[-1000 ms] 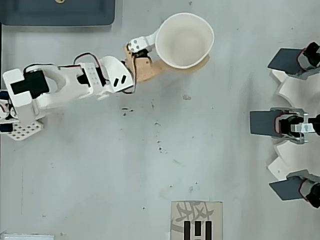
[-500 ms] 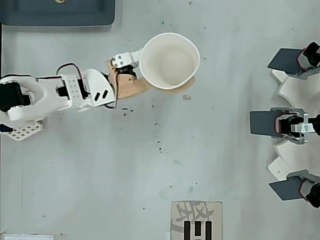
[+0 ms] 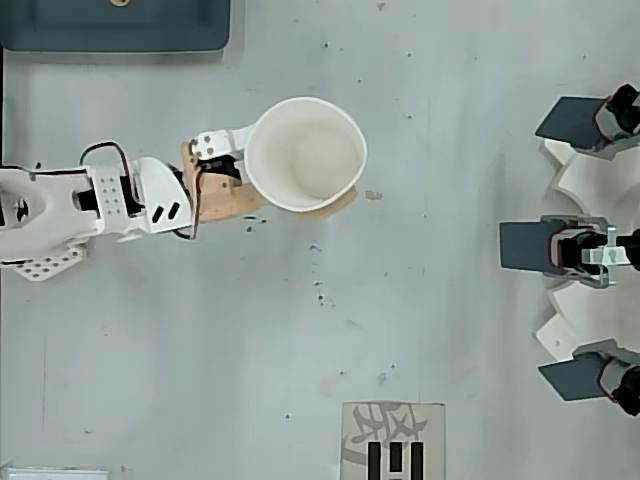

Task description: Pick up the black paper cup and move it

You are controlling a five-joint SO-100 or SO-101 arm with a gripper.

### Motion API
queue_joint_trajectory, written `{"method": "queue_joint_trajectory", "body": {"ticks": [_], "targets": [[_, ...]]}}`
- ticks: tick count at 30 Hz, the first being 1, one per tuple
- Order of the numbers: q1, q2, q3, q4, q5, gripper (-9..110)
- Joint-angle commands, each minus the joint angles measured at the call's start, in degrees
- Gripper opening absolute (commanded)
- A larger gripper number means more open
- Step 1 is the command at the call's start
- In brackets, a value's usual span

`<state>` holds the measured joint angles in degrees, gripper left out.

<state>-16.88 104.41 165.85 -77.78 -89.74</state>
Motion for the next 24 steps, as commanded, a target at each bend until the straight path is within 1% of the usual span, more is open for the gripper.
{"method": "queue_joint_trajectory", "body": {"ticks": [1, 16, 24], "targets": [[1.05, 4.13, 0.26, -1.49, -0.44, 7], [7.82, 8.79, 6.59, -0.44, 0.18, 7], [11.43, 8.7, 6.33, 3.69, 0.7, 7]]}}
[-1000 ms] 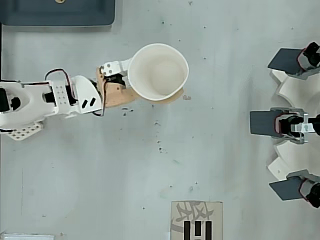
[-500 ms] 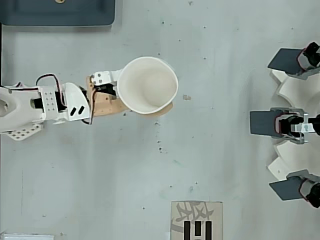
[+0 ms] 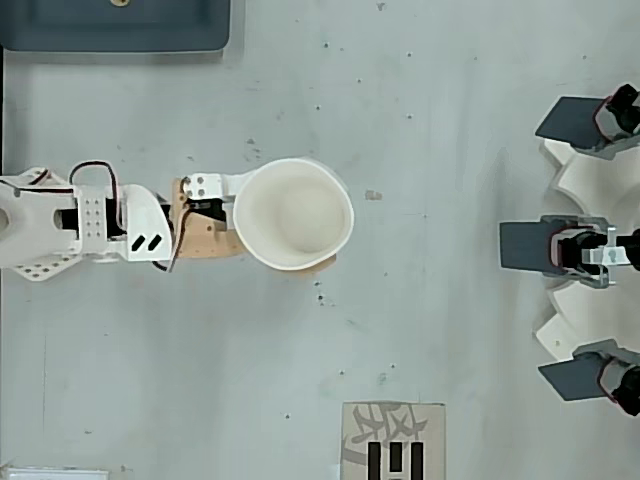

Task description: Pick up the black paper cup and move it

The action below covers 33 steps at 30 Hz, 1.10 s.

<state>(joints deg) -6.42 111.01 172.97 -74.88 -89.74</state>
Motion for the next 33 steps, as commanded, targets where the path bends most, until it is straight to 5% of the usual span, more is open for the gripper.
{"method": "queue_joint_trajectory", "body": {"ticks": [1, 33], "targets": [[1.41, 2.11, -0.97, 1.49, 0.88, 7], [6.24, -15.56, -36.74, 22.06, 1.76, 7]]}}
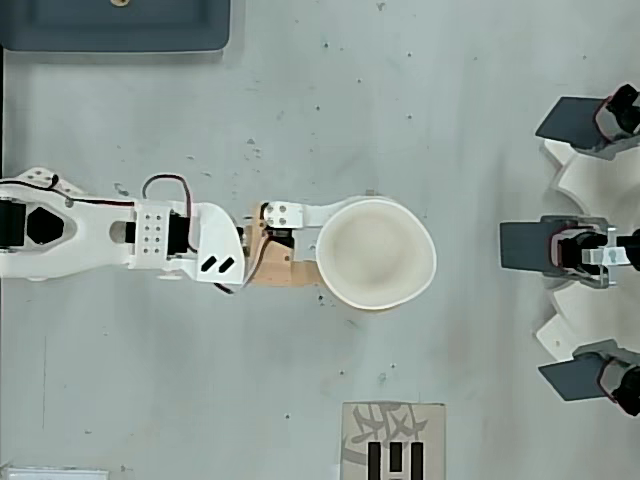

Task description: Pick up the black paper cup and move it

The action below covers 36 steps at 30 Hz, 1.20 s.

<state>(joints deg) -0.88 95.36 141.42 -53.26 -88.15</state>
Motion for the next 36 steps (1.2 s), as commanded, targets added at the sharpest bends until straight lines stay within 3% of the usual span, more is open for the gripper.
{"method": "queue_joint_trajectory", "body": {"ticks": [1, 36], "targets": [[0.7, -0.62, -6.06, 0.62, 0.18, 7], [0.53, -12.48, -21.62, 5.1, -0.09, 7]]}}
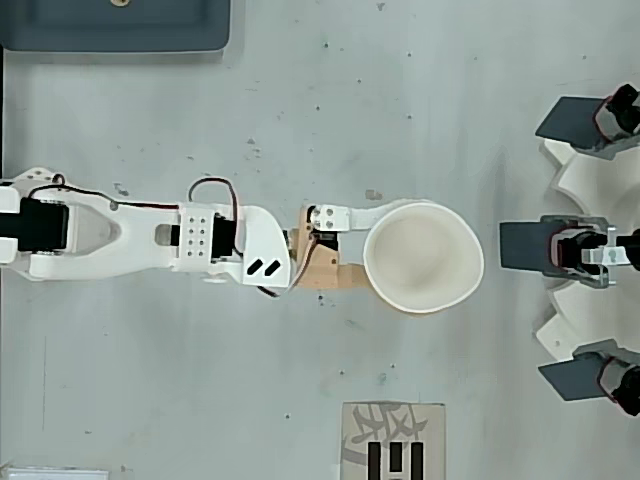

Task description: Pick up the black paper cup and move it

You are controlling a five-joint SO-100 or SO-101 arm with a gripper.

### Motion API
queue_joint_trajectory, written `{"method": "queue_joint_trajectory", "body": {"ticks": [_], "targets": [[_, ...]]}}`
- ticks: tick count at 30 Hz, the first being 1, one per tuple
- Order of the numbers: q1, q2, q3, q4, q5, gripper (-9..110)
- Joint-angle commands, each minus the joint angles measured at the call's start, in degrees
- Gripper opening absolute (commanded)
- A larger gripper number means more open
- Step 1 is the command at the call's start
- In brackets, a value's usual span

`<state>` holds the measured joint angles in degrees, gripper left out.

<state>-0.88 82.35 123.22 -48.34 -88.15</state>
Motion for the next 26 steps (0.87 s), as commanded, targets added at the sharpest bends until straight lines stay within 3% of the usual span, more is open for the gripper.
{"method": "queue_joint_trajectory", "body": {"ticks": [1, 26], "targets": [[0.53, 0.53, -3.43, 0.18, -0.09, 7], [0.62, -1.14, -3.52, -2.64, -0.7, 7]]}}
